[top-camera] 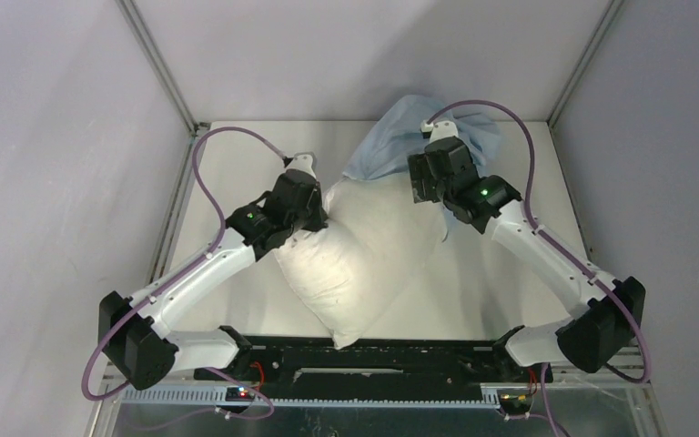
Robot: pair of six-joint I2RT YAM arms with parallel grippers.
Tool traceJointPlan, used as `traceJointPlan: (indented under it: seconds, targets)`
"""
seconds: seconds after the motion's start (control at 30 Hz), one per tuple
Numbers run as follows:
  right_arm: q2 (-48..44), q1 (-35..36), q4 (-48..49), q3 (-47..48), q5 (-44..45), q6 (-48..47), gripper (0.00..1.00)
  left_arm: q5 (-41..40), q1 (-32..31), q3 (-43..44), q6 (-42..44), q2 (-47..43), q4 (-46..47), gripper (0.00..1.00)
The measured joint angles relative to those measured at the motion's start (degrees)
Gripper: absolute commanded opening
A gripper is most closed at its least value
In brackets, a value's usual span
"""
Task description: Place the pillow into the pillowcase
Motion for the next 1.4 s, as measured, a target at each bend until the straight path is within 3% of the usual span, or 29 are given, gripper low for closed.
traceJointPlan:
  seconds: [0.17,0.27,0.33,0.37,0.4,0.43,0.6,0.83,0.9,1.03,1.13,1.17,1.23,1.3,1.4]
  targets:
    - [2.27,-3.48,2.64,-2.27,2.95,-1.4,0.66,-0.33,0.0,-0.15,0.07,0.0,0.02,0.0]
    - [3.96,-5.05,4.76,-2.38,3.74,-2.32,0.57,-0.37,0.0,-0.15,0.07,0.0,0.02,0.0]
    - [5.31,-5.84,6.73,-2.38,3.76,-2.91,0.43,-0.37,0.0,-0.15,0.07,0.0,0.02,0.0]
    - [5.92,-5.99,7.5,-2.38,3.74,-3.15,0.3,-0.39,0.0,-0.15,0.07,0.0,0.02,0.0]
    - [6.6,-6.1,8.28,-2.38,3.74,-3.41,0.11,-0.39,0.04,-0.15,0.07,0.0,0.02,0.0]
    - [7.21,-6.12,8.9,-2.36,3.72,-3.61,0.0,-0.37,0.09,-0.15,0.04,0.0,0.02,0.0]
    - [10.36,-3.56,4.74,3.63,3.56,-2.29,0.0,-0.11,0.9,-0.15,-0.61,0.35,0.48,0.0]
    - [10.51,19.17,-3.17,14.27,2.71,1.97,0.0,0.72,6.29,-0.09,-5.31,6.67,2.82,0.0]
    - [10.71,21.18,-4.5,13.46,1.44,3.02,0.0,2.08,8.68,-0.09,-7.52,8.63,3.04,0.0]
    - [10.82,16.61,-4.52,9.99,-2.23,5.25,0.0,3.82,10.43,0.26,-10.21,11.15,5.35,0.0]
    - [11.47,12.17,-4.48,9.16,-4.46,6.05,0.24,5.62,11.23,2.32,-10.64,13.49,6.88,0.09]
    - [11.69,11.15,-4.42,9.16,-4.79,6.34,0.37,6.58,11.67,3.39,-10.6,14.34,6.97,0.18]
    - [11.72,10.16,-4.5,9.16,-4.96,6.49,0.55,7.85,12.55,5.75,-10.03,15.8,6.93,0.47]
    - [11.28,9.88,-4.33,9.05,-4.9,6.58,0.64,7.78,13.44,7.8,-8.79,16.24,6.75,0.7]
    - [8.02,8.66,-3.23,5.68,-4.98,6.64,0.72,6.43,14.53,10.05,-6.67,14.99,6.32,0.88]
